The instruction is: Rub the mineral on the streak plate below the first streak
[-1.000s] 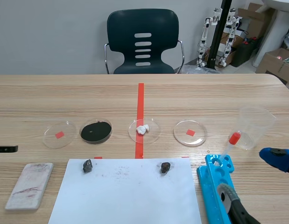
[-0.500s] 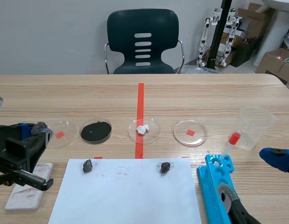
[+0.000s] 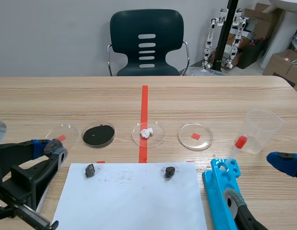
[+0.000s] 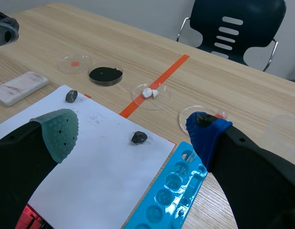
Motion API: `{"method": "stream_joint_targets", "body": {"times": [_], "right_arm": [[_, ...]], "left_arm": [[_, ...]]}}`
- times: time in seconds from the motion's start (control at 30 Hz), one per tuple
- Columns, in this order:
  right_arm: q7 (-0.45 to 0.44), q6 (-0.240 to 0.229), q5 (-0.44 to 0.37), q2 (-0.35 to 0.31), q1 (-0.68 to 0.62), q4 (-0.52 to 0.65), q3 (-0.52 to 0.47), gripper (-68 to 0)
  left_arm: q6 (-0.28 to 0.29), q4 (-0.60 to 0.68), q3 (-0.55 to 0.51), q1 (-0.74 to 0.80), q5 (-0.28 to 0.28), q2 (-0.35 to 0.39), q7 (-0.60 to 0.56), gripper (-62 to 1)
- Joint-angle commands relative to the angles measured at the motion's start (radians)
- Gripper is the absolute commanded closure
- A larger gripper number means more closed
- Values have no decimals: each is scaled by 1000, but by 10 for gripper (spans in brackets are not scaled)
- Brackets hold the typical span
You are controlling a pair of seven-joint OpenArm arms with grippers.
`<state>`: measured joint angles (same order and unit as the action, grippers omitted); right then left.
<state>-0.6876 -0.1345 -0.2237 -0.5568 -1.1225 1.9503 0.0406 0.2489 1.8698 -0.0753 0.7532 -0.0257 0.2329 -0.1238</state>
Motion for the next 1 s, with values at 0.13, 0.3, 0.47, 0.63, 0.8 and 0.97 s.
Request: {"method": "stream_joint_targets", "body": {"times": [0.13,0.3,0.47,0.63,0.8,0.97], "right_arm": [[-15,3,-4,0,9,6,-7,-475],[-15,3,-4,0,9,6,-7,-475],[-15,3,-4,0,9,6,-7,-475],[-15,3,-4,0,9,6,-7,-475],[-15,3,-4,0,9,6,-7,-475],[-15,3,-4,0,9,6,-7,-475]], "left_arm": [[2,11,-5,16,16,-5,-37,-57],[2,11,-5,16,19,-5,-37,-57],[2,11,-5,16,20,-5,-37,-57],[2,11,-5,16,19,-5,-37,-57],[2,11,-5,16,19,-5,-37,-57],[2,11,-5,16,19,-5,-37,-57]]}}
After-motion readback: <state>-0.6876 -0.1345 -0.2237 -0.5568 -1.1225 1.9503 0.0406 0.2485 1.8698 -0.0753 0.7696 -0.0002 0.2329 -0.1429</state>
